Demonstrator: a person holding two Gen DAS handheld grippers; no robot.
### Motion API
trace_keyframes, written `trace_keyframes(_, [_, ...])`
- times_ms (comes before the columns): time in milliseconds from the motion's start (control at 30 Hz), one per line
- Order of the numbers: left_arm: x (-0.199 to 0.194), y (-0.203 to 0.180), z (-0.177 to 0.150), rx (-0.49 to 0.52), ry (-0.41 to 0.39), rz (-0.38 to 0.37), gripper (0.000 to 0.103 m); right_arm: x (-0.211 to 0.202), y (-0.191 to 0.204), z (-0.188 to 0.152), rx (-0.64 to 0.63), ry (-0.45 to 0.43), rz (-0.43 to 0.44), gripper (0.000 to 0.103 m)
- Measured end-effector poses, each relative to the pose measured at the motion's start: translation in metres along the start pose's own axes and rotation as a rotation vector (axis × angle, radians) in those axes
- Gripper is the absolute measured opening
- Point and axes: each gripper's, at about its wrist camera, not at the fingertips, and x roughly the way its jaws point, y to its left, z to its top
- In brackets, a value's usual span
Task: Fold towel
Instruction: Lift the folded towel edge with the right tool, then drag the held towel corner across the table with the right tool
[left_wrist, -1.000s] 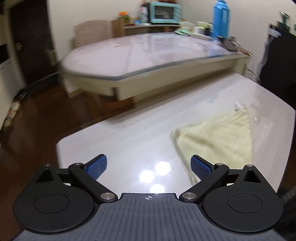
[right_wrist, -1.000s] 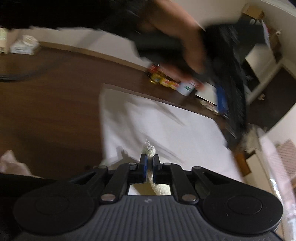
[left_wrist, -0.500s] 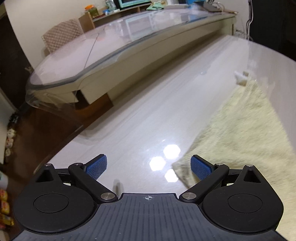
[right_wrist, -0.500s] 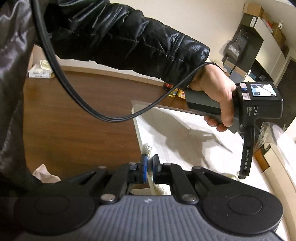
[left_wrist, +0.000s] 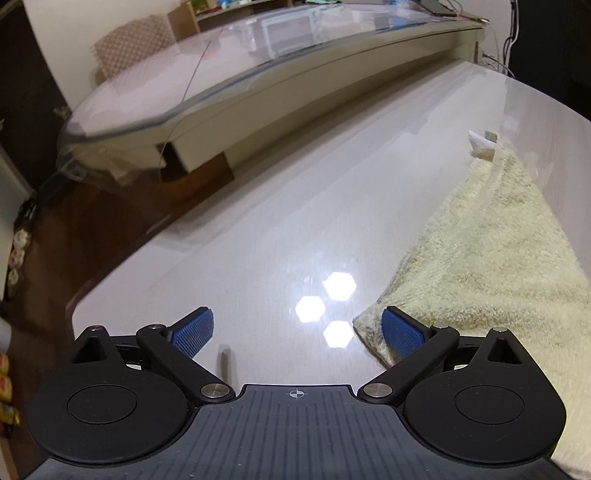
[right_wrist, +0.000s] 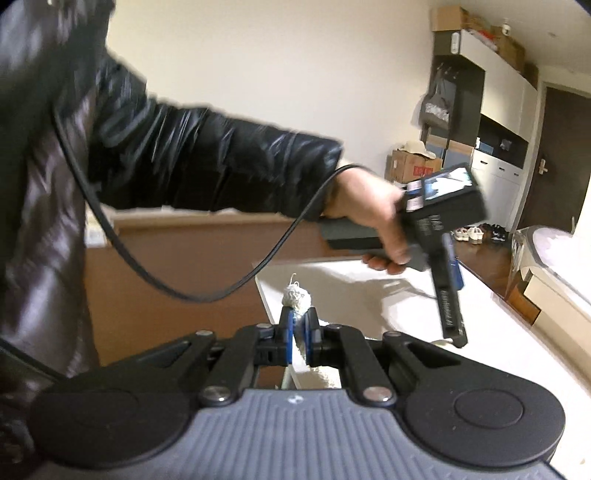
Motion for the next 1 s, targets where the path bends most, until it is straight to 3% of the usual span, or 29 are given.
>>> trace_keyframes(233, [-0.010,0.000,-0.011,-0.027,0.022,0.014,0.101,-0.030,-0.032,-0.006,0.125,-0.097,0.039,0.007])
trace_keyframes(500, [-0.005,0.013,-0.009,-0.130,0.064,-0.039,0.100,-0.071,-0.100,-0.019,0.303,-0.208,-0.032,0.007])
trace_keyframes(633, [-0.014,0.020,-0.003,-0.203,0.008,-0.080,0.100,-0.084,-0.138,-0.034,0.403,-0.248,-0.065,0.007])
trace_keyframes(1000, [-0.036,0.026,0.018,-0.222,-0.100,0.008,0.100,-0.087,-0.233,-0.101,0.780,-0.290,-0.093,0.007])
